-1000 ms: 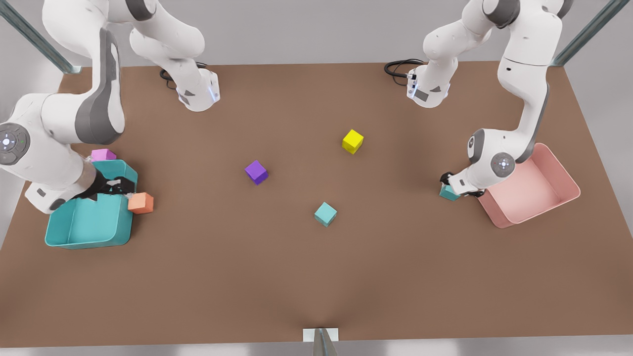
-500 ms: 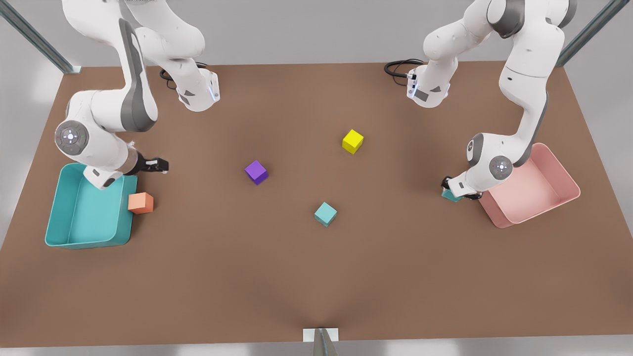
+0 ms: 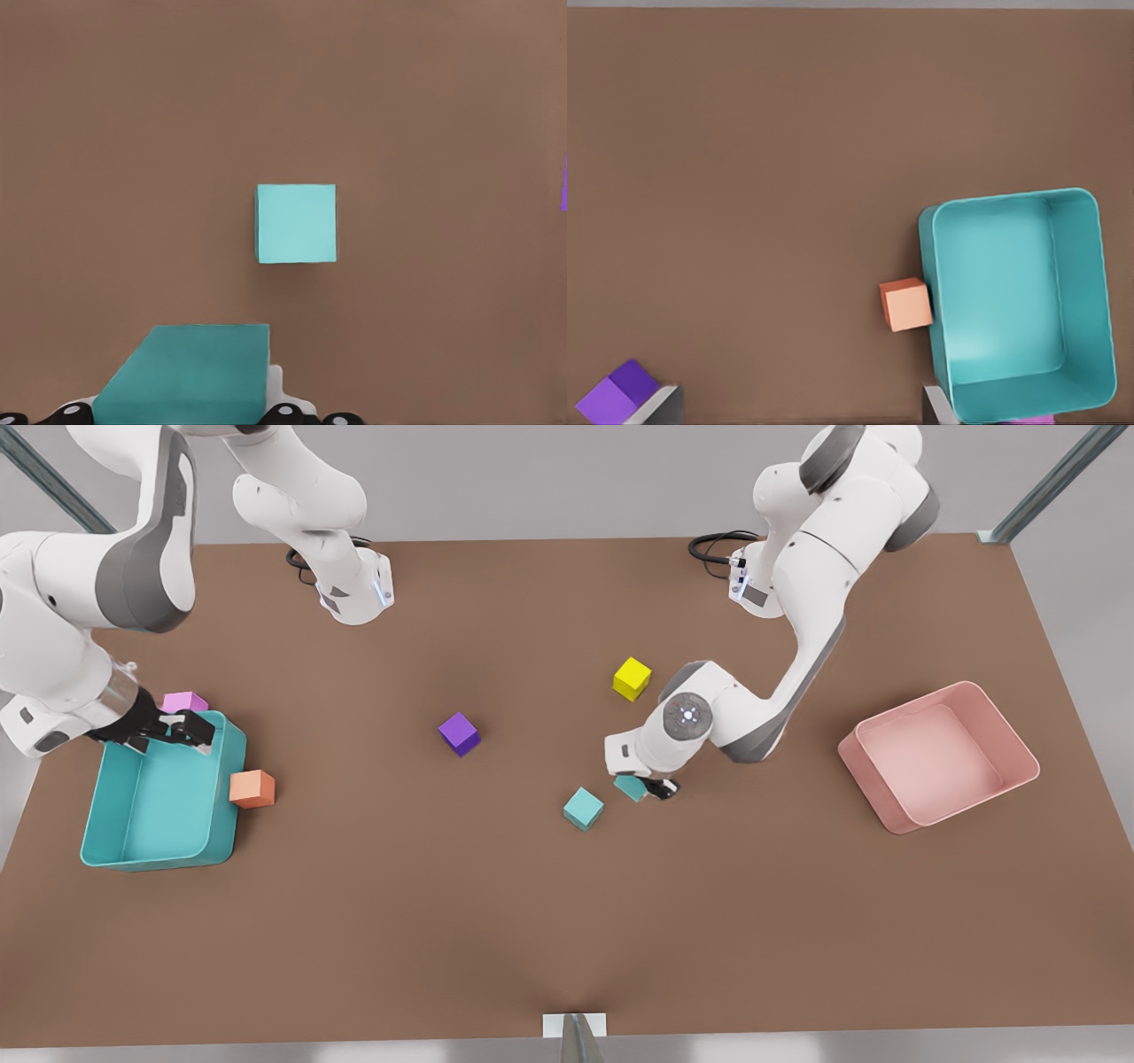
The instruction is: Stack the two blue cubes on top of each other
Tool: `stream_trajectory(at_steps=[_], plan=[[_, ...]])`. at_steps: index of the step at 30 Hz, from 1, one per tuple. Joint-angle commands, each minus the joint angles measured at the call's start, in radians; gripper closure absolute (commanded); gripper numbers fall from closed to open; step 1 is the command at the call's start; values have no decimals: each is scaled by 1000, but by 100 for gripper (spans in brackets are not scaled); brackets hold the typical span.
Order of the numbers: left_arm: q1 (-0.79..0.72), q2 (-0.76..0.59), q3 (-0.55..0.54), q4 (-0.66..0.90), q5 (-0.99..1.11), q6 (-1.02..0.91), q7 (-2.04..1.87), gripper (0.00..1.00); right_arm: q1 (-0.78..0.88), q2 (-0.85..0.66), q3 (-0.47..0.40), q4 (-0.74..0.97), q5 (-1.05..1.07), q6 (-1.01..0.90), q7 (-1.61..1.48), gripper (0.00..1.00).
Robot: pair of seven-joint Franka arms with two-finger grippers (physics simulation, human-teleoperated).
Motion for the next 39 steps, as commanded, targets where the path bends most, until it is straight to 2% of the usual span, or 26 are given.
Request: stream_trajectory(at_steps=[1,2,9,12,26,27,28,32,34,36,37,39], plan=[[-123,72,55,122,9,-96,-703,35,17,1,2,2,-1,-47,26,0],[-178,89,112,148,3,-96,-717,35,13,1,2,2,-3,-46,25,0],[-241,218,160,349,30,-95,-712,35,13,1,2,3,-3,-47,25,0],[-255,233,203,361,30,-82,-695,35,13,3,2,3,-3,-47,25,0],[-284,244,203,362,26,-84,-730,35,13,3,2,3,-4,-47,23,0],[-282,245,203,359,30,-84,-729,33,13,3,2,3,-6,-47,23,0],[-282,245,204,355,30,-84,-726,0,13,1,2,3,-6,-46,25,0],[-284,236,204,359,33,-101,-727,0,13,3,2,3,-6,-46,23,0],[-262,166,198,381,52,-240,-715,0,13,1,2,3,-7,-46,23,0],[-256,0,194,418,38,-521,-701,0,12,1,2,3,-7,-46,23,0],[-232,-11,190,519,-2,-631,-688,0,12,1,2,3,-7,-46,23,0],[-85,-61,198,582,-3,-714,-547,0,12,1,2,3,-7,-46,22,0]])
